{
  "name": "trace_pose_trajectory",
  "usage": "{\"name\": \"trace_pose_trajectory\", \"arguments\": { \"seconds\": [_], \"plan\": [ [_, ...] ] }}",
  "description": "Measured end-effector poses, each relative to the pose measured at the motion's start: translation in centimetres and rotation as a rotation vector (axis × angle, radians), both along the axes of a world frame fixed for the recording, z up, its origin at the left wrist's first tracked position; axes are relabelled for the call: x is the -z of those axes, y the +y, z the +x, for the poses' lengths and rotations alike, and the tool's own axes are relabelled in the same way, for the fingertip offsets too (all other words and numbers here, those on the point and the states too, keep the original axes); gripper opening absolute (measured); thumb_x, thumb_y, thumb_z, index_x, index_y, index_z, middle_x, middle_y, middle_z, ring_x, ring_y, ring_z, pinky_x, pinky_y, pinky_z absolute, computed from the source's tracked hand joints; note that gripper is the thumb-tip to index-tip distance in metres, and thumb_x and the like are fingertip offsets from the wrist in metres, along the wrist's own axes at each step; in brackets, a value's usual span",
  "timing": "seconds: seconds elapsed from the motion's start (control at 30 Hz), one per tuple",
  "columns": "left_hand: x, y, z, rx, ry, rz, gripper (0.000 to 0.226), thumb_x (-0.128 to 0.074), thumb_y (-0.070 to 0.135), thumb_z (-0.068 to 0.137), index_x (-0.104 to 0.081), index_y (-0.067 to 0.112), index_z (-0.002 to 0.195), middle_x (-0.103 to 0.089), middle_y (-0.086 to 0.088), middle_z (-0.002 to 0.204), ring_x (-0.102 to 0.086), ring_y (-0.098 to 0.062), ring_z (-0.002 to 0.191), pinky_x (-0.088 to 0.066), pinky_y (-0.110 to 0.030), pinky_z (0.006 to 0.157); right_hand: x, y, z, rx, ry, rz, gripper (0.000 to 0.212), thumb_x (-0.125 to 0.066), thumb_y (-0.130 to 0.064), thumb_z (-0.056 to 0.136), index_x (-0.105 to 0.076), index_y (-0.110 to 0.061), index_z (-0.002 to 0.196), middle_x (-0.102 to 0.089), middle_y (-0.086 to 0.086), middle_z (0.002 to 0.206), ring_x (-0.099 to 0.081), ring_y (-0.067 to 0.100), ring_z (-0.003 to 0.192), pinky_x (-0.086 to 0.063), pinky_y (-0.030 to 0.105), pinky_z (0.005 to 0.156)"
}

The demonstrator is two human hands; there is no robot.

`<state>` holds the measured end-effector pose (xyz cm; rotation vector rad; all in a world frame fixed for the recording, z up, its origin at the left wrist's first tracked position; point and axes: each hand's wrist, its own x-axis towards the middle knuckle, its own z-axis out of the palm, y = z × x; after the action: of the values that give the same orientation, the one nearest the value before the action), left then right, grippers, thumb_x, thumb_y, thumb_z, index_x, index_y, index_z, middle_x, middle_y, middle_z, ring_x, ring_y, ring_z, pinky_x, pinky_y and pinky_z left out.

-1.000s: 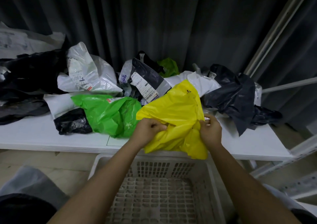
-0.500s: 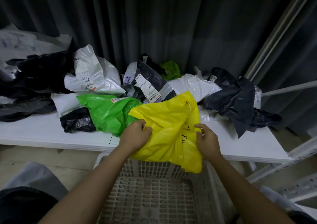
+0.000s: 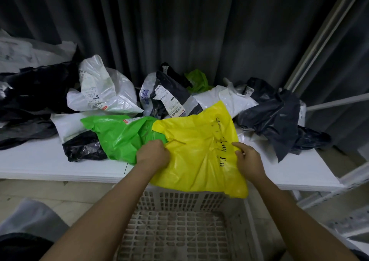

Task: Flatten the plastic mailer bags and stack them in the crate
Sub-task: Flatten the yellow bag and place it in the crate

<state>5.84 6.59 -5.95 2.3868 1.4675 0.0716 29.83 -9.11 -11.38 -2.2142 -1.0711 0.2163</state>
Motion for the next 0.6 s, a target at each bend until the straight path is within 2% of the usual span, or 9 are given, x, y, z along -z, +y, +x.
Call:
{"name": "trace_pose_trajectory", "arguments": {
  "seconds": [0.1, 0.13, 0.2, 0.27, 0.33, 0.4, 0.47, 0.6],
  "plan": [
    [0.2, -0.8, 0.3, 0.011, 0.064, -0.010, 0.020, -0.045, 0.018, 0.092, -0.058, 0.003, 0.098, -0.062, -0.017, 0.109, -0.061, -0.035, 0.099, -0.045, -0.034, 0.074, 0.0, -0.6, -0.5, 0.034, -0.044, -0.137, 0.036, -0.049, -0.004, 0.094, -0.059, -0.012, 0.127, -0.057, 0.022, 0.109, -0.053, 0.040, 0.104, -0.039, 0.035, 0.078],
    [0.1, -1.0, 0.6, 0.016, 0.070, -0.024, 0.020, -0.046, 0.017, 0.091, -0.058, 0.003, 0.099, -0.062, -0.017, 0.109, -0.061, -0.035, 0.100, -0.046, -0.035, 0.076, -0.7, -0.2, -1.2, 0.082, -0.125, -0.105, 0.036, -0.048, -0.003, 0.092, -0.060, -0.011, 0.125, -0.054, 0.023, 0.112, -0.050, 0.041, 0.106, -0.039, 0.038, 0.082],
    [0.0, -1.4, 1.0, 0.023, 0.060, -0.053, 0.016, -0.047, 0.014, 0.090, -0.057, 0.003, 0.095, -0.062, -0.017, 0.108, -0.061, -0.035, 0.099, -0.046, -0.035, 0.074, -2.8, 1.1, -3.4, 0.091, -0.351, 0.131, 0.033, -0.047, -0.013, 0.091, -0.063, -0.009, 0.120, -0.052, 0.023, 0.118, -0.047, 0.041, 0.110, -0.037, 0.043, 0.090],
    [-0.2, -1.5, 1.2, 0.024, 0.053, -0.065, 0.013, -0.048, 0.013, 0.089, -0.056, 0.004, 0.092, -0.062, -0.017, 0.106, -0.061, -0.035, 0.097, -0.044, -0.035, 0.072, -4.2, 3.0, -5.5, -0.075, -0.490, 0.233, 0.044, -0.040, -0.037, 0.095, -0.059, -0.015, 0.128, -0.047, 0.020, 0.136, -0.039, 0.039, 0.124, -0.028, 0.046, 0.103],
    [-0.3, -1.7, 1.0, 0.022, 0.059, -0.075, 0.011, -0.048, 0.014, 0.090, -0.054, 0.006, 0.090, -0.062, -0.017, 0.107, -0.060, -0.035, 0.098, -0.044, -0.035, 0.072, -4.2, 4.6, -6.8, -0.239, -0.493, 0.046, 0.067, -0.022, -0.067, 0.091, -0.040, -0.031, 0.145, -0.022, 0.012, 0.157, -0.013, 0.036, 0.143, -0.008, 0.050, 0.114],
    [-0.2, -2.0, 0.8, 0.011, 0.084, -0.086, 0.016, -0.046, 0.015, 0.092, -0.056, 0.005, 0.099, -0.061, -0.017, 0.113, -0.060, -0.034, 0.104, -0.046, -0.036, 0.077, -2.6, 5.7, -6.9, -0.290, -0.451, -0.156, 0.086, 0.000, -0.084, 0.076, -0.016, -0.043, 0.150, 0.005, 0.003, 0.162, 0.011, 0.033, 0.146, 0.007, 0.054, 0.115],
    [0.3, -2.2, 0.6, 0.003, 0.127, -0.085, 0.023, -0.044, 0.016, 0.094, -0.056, 0.004, 0.108, -0.059, -0.016, 0.119, -0.058, -0.033, 0.109, -0.046, -0.036, 0.081, -0.8, 6.6, -6.5, -0.289, -0.438, -0.228, 0.093, 0.006, -0.089, 0.068, -0.006, -0.046, 0.149, 0.014, 0.000, 0.160, 0.019, 0.032, 0.145, 0.010, 0.057, 0.114],
    [1.0, -2.6, 0.7, 0.041, 0.191, -0.057, 0.027, -0.040, 0.015, 0.096, -0.057, 0.005, 0.115, -0.058, -0.015, 0.124, -0.057, -0.032, 0.114, -0.046, -0.035, 0.087, 0.9, 7.7, -6.3, -0.248, -0.439, -0.265, 0.090, 0.000, -0.090, 0.069, -0.003, -0.048, 0.149, 0.015, 0.000, 0.160, 0.020, 0.033, 0.144, 0.011, 0.060, 0.113]
  ]
}}
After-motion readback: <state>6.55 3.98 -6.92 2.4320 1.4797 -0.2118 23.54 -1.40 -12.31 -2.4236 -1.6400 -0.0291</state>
